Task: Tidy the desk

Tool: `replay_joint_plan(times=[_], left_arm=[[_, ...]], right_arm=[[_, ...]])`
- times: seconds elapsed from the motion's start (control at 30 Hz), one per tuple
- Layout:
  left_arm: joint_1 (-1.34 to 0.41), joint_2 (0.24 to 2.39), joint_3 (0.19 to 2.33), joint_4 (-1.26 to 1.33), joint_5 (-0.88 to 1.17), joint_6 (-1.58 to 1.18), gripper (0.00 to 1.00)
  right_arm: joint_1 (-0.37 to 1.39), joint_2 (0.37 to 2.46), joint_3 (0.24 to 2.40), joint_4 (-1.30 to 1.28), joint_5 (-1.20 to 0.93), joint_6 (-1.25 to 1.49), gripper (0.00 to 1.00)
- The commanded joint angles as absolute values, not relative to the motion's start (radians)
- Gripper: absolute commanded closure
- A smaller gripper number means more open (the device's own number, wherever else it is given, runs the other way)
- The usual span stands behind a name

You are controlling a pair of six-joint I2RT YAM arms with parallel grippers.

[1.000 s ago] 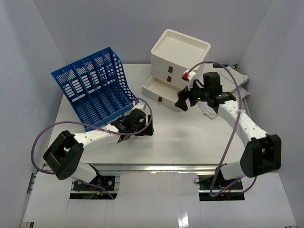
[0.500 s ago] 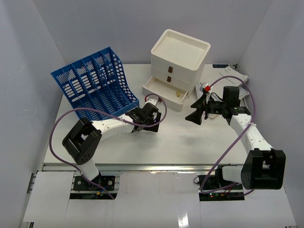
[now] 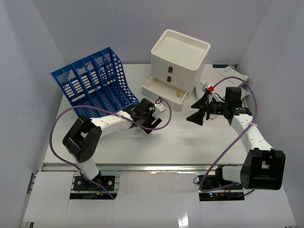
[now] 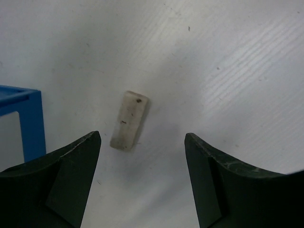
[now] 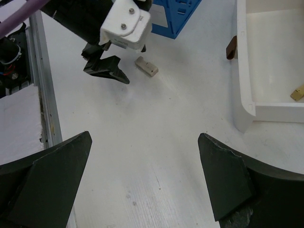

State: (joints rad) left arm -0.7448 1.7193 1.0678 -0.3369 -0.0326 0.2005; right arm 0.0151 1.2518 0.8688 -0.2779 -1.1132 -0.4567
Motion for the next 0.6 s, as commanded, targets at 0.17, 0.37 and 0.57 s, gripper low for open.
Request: replay_joint_plan(times=[0.17,0.37,0.57], left_arm=[[-0.699,1.815,1.162,-0.351,0.077,0.299,0.29],[-0.682,1.827,1.163,-0.367,0.107,0.285,0.52],[-0.672,1.812,1.155,-0.371,0.159,0.242,0.84]], right_arm=[[-0.02,1.27,0.874,-0.285,-1.163,-0.487,0.04],[-0.027,1.276,0.878,-0.295,-1.167,-0.492,0.05],[-0.032,1.276,0.882,-0.3,-1.181,-0.491,0.05]])
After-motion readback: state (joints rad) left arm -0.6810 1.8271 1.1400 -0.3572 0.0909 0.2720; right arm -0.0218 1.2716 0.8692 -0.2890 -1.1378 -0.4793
